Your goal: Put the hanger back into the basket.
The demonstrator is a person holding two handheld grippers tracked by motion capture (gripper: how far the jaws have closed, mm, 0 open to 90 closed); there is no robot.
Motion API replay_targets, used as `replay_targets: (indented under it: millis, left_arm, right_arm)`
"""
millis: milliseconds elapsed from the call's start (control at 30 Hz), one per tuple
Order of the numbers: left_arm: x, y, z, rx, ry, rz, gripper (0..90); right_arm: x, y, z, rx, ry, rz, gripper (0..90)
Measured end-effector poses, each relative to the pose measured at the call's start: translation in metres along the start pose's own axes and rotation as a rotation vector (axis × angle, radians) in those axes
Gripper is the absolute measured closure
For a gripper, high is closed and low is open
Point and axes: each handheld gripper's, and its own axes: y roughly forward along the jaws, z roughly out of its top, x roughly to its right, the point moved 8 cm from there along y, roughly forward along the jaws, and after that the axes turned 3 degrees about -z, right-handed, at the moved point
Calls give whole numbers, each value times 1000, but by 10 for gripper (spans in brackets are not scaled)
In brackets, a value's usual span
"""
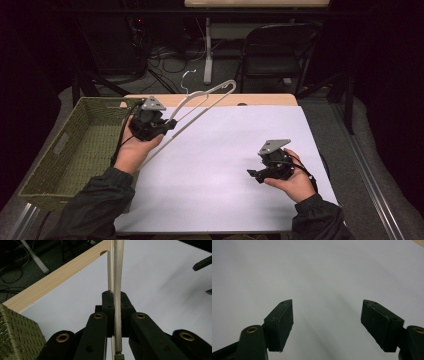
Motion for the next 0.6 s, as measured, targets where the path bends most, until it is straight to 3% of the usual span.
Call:
replay_targets:
  millis: [133,433,500,533,600]
  left_arm:
    - [-7,-8,-1,6,-8,3,874]
    - [-38,-44,-8,11,-24,85,874]
    - [-53,-62,-11,23,-36,115,874]
    - [-53,-62,-11,23,-36,115,874]
    - [-69,-80,-18,25,-45,159,874]
  right_arm:
    - [2,-1,-2,13,20,-3,248]
    - [6,0,-5,36,40,-23,247]
    - [7,1,-5,48,55,-21,248]
    - [7,1,-5,48,55,-21,248]
    - [8,0,-7,35,49,-26,248]
